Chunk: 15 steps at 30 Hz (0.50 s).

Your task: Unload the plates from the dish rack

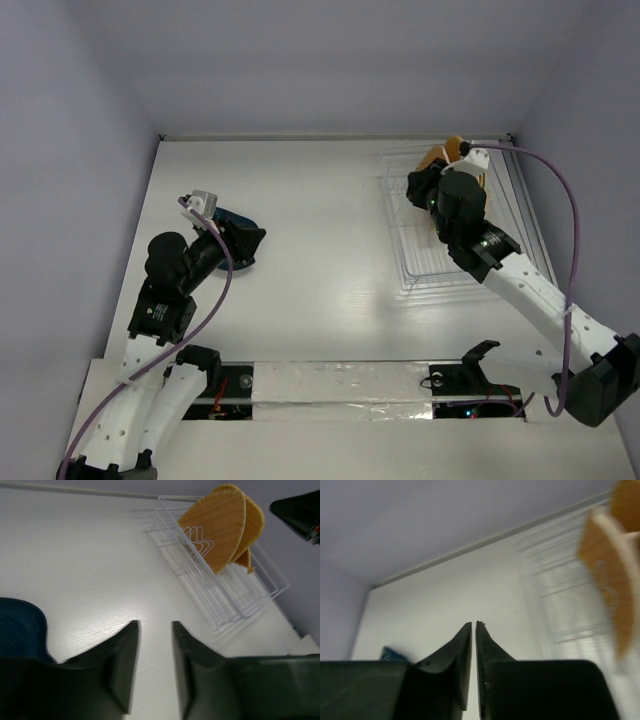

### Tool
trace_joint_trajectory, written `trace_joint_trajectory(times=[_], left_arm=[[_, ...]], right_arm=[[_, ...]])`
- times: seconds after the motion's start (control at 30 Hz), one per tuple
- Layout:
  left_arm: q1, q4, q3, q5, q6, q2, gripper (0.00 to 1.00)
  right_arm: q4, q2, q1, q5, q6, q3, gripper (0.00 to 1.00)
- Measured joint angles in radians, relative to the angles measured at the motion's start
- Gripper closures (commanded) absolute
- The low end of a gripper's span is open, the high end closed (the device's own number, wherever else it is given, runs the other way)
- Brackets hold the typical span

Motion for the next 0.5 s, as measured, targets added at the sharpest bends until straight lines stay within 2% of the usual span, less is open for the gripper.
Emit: trace_joint_trajectory(times=[0.07,0.1,0.17,0.33,0.5], left_arm=[[0.0,0.003,0.0,0.002,-0.004,0.0,0.92],[0.0,0.003,0.0,0.002,-0.003,0.0,0.94],[0.0,0.004,0.0,0.001,-0.003,0.003,0.94],[0.008,0.003,0.0,-0.001,-0.002,0.006,0.71],[0.011,0.003,0.0,0.002,-0.006,0.005,0.68]], right_arm=[[-0.077,-0.037,-0.042,0.057,-0.051,-0.004,0.31],[-0.106,-0.042,-0.06,0.078,-0.079,-0.003,0.29],[-0.18,-0.022,-0.092,0.108,-0.142,0.014,0.28],[-0.324,0.13,-0.141,0.176,-0.249,0.098,0.31],[-0.388,0.244,-0.226,0.182,-0.317,0.131,0.38]])
